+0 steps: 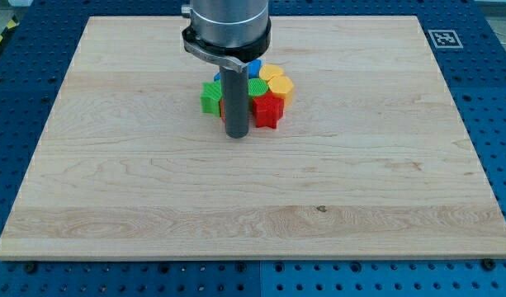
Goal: Separate the blue blocks from a group of objects
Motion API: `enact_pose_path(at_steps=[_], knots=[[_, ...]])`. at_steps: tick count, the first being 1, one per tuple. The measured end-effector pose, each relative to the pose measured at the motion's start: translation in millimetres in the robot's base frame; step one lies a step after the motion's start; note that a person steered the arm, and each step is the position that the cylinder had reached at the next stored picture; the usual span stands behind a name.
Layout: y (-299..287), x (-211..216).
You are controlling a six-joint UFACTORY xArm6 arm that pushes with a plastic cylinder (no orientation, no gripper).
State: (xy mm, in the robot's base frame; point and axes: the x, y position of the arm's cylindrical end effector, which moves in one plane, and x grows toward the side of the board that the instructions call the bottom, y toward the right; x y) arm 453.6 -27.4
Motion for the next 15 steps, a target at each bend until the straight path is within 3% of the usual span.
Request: enact_pose_path(at_steps=[4,6,8,11,14,15], knots=[[-70,0],[-81,-35],[-43,-83],[72,-133],[63,-190],[68,-184]])
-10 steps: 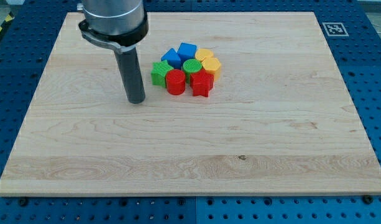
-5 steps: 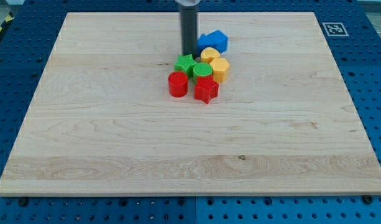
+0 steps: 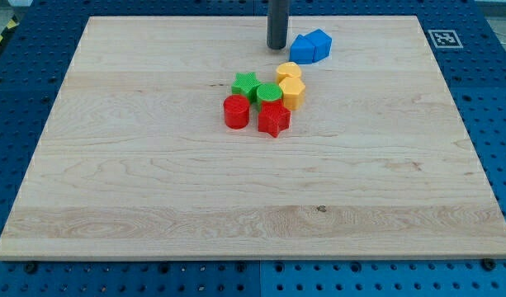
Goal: Separate the blue blocks from a group of objects
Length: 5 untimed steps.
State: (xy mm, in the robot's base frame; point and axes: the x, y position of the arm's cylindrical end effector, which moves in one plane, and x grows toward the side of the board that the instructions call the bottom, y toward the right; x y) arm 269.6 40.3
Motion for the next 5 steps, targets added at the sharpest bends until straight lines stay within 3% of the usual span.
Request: enact_pose_path(at_steps=[1,3,4,5], knots=[[23,-6],[132,-14],[169,-4],[161,30]])
